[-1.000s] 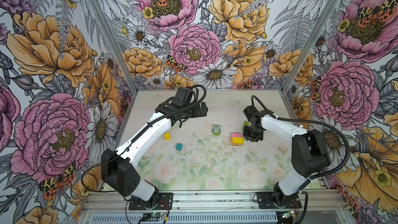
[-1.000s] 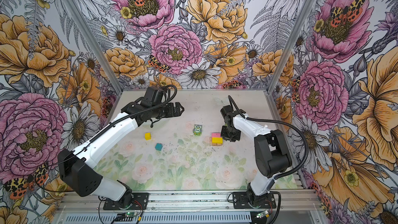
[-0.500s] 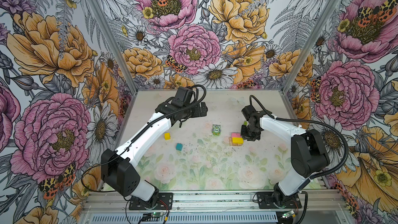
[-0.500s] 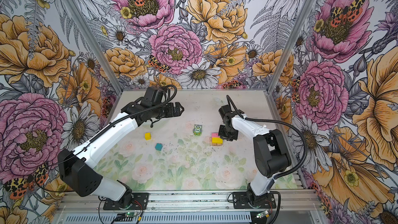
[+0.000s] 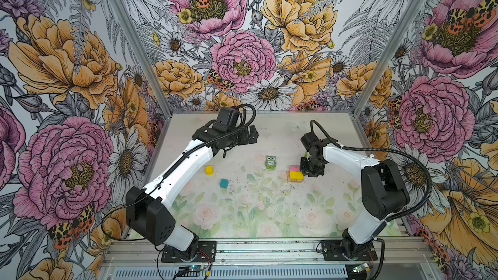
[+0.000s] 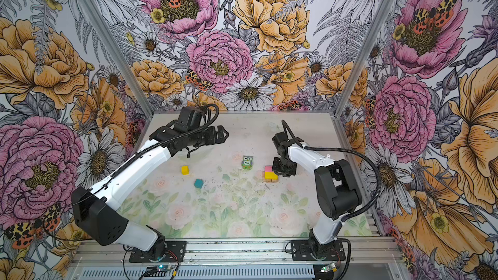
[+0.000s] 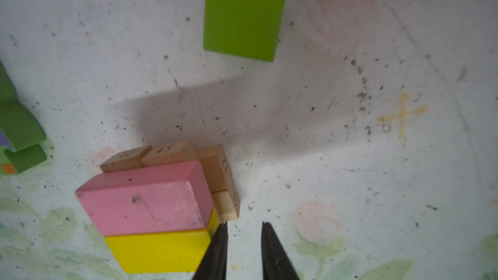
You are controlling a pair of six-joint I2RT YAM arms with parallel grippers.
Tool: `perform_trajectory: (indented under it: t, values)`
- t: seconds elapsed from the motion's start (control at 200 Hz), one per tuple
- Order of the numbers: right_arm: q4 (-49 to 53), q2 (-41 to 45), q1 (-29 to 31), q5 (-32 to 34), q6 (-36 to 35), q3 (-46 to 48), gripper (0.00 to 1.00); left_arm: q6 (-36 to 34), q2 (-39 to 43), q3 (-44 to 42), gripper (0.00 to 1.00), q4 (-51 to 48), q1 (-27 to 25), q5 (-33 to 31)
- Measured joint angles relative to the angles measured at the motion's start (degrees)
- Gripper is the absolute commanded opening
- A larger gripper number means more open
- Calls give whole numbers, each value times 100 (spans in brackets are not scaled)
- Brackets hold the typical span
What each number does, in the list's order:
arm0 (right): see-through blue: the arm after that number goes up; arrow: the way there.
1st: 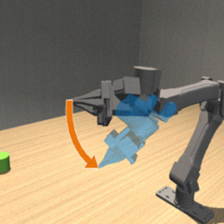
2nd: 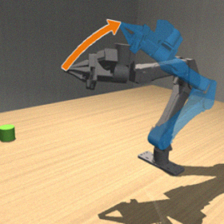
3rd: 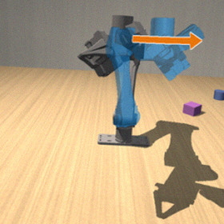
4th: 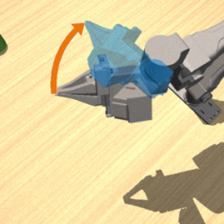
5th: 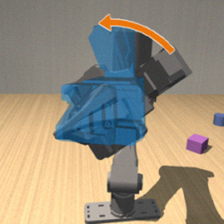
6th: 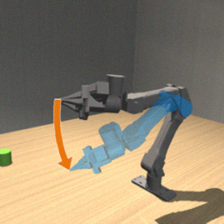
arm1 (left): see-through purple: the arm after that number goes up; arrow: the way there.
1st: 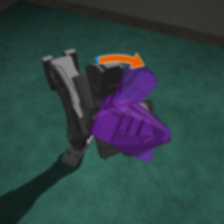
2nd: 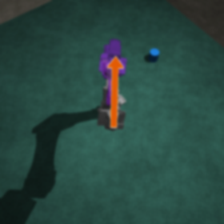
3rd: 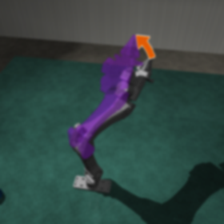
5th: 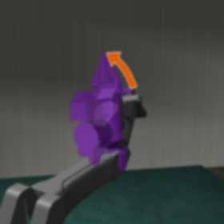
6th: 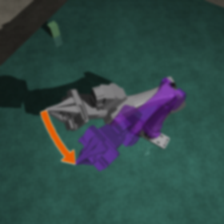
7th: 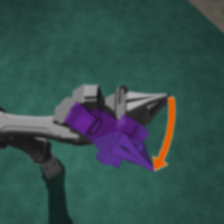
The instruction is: Build the wood block tower
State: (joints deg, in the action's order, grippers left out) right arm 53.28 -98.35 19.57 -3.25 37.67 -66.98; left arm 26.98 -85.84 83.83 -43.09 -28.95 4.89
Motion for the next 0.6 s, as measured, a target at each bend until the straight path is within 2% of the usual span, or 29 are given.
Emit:
perform_trajectory:
  t: [0.095,0.275,0.6]
  values:
    - [26,4,-17,28,0,-7,31,-2,0,37,99,7,0,24]
    - [345,225,-55,203,-98,-181,46,-20,-24,98,99,4,9,39]
    - [750,433,-24,319,-232,-1700,51,-22,-109,136,99,7,33,31]
